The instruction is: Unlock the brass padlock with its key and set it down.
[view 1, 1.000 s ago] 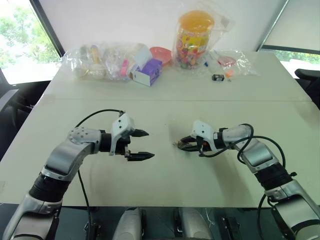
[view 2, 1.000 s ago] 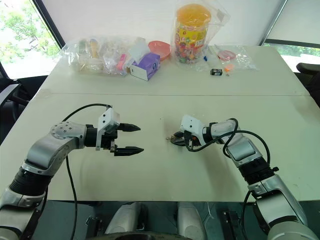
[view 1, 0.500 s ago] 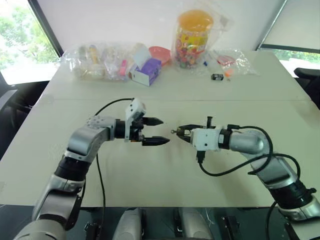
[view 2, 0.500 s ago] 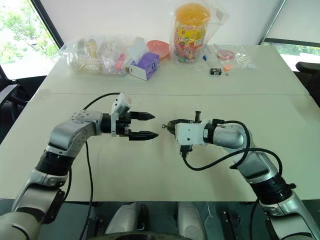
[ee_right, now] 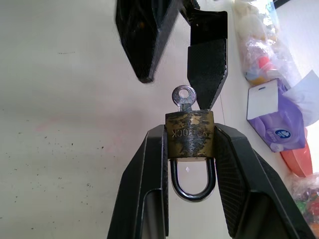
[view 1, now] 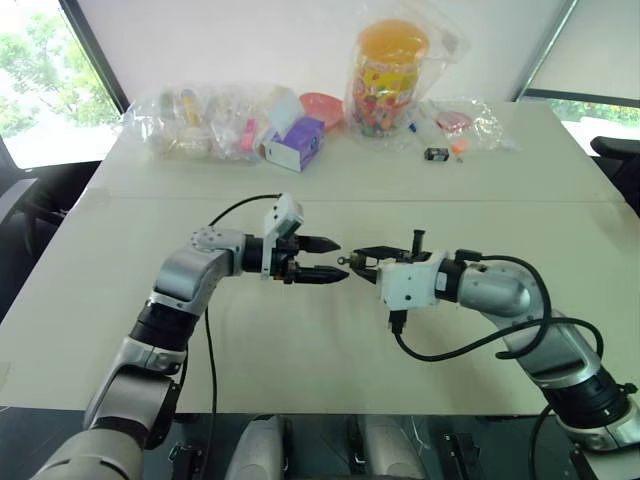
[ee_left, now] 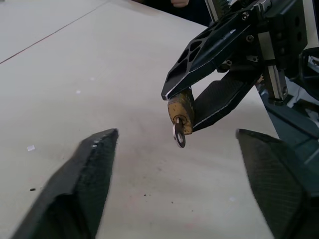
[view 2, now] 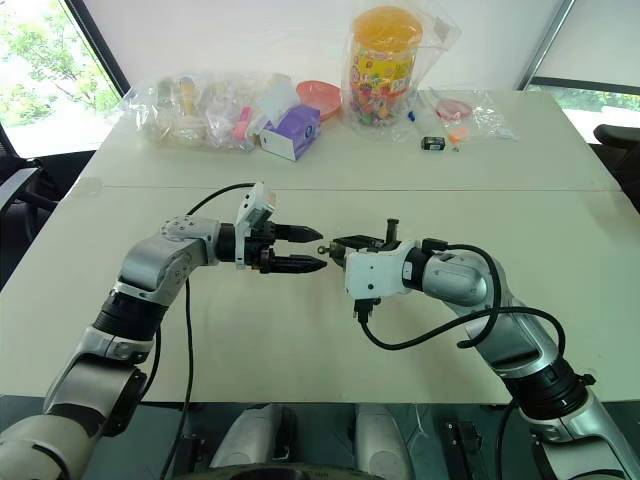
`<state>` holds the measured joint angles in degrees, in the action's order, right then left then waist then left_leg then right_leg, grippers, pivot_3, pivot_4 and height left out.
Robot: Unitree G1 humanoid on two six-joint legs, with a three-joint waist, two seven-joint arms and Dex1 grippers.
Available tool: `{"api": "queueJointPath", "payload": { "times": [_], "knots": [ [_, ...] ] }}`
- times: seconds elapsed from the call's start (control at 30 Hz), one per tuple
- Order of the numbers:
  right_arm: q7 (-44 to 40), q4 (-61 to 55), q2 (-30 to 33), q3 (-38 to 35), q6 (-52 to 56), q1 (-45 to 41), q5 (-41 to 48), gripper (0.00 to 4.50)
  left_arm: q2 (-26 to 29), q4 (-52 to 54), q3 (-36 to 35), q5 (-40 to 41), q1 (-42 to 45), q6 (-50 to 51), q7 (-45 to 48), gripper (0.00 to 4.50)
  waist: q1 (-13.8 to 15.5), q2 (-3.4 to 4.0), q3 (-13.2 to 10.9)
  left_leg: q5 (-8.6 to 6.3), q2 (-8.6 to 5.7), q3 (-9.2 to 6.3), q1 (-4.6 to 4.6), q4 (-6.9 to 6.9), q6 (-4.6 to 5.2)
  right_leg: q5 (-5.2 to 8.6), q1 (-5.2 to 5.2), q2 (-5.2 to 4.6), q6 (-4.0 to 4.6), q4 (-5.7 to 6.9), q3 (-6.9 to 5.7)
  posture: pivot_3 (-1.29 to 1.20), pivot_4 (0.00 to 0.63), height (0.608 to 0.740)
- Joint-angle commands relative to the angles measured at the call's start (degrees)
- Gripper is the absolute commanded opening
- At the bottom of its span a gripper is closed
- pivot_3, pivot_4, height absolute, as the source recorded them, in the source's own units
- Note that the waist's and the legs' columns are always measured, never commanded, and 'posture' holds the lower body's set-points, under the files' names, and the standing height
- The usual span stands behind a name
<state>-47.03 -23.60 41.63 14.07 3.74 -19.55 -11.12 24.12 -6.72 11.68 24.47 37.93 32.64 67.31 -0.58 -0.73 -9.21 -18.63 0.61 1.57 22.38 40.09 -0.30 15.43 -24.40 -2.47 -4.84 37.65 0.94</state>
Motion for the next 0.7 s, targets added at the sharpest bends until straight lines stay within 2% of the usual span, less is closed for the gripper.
{"api": "queueJointPath", "payload": {
  "times": [0.03, 0.07, 0.1, 0.23, 0.5, 0.7],
  "knots": [
    [0.0, -2.5, 0.3, -1.8, -0.2, -0.3, 0.3, 0.69, -0.6, -0.1, 0.0, -0.6, 0.7, -1.9, 0.0, 2.53, 0.0, 0.0, 0.0, 0.0, 0.0, 0.0, 0.0, 0.0, 0.0, 0.0, 0.0, 0.0, 0.0, 0.0, 0.0, 0.0, 0.15, 0.735],
    [-0.2, -2.6, 0.5, -1.7, -0.3, -0.2, 0.2, 0.69, -0.8, -0.3, 0.0, -0.8, 0.6, -2.3, -0.2, 2.01, 0.0, 0.0, 0.0, 0.0, 0.0, 0.0, 0.0, 0.0, 0.0, 0.0, 0.0, 0.0, 0.0, 0.0, 0.0, 0.0, 0.15, 0.735],
    [-0.3, -2.7, 0.6, -1.6, -0.4, -0.2, 0.2, 0.69, -0.9, -0.5, 0.0, -1.0, 0.6, -2.6, -0.3, 1.91, 0.0, 0.0, 0.0, 0.0, 0.0, 0.0, 0.0, 0.0, 0.0, 0.0, 0.0, 0.0, 0.0, 0.0, 0.0, 0.0, 0.15, 0.735],
    [-0.8, -3.2, 0.5, -1.3, 0.0, -0.3, 0.1, 0.69, -1.4, -1.2, 0.0, -1.4, 0.9, -3.3, -0.5, 0.07, 0.0, 0.0, 0.0, 0.0, -0.01, 0.0, 0.0, 0.0, 0.0, 0.0, 0.0, 0.0, 0.0, 0.0, 0.0, 0.0, 0.15, 0.735],
    [-2.2, -4.0, 0.4, -1.3, 1.1, -0.9, 0.5, 0.69, -1.8, -1.0, 1.0, -3.6, 0.4, -7.4, 0.1, 0.02, 0.0, 0.0, 0.0, 0.0, -0.01, 0.0, 0.0, 0.0, 0.0, 0.0, 0.0, 0.0, 0.0, 0.0, 0.0, 0.0, 0.15, 0.735],
    [-5.2, -5.0, -0.3, -0.7, 5.6, -0.5, 3.3, 0.69, -2.5, -1.3, 2.7, -10.7, -0.9, -24.3, -1.2, 0.02, 0.1, 0.0, 0.0, 0.0, -0.01, 0.01, 0.0, 0.0, 0.0, 0.0, 0.0, -0.02, 0.0, 0.0, 0.01, 0.0, 0.15, 0.735]
  ]
}}
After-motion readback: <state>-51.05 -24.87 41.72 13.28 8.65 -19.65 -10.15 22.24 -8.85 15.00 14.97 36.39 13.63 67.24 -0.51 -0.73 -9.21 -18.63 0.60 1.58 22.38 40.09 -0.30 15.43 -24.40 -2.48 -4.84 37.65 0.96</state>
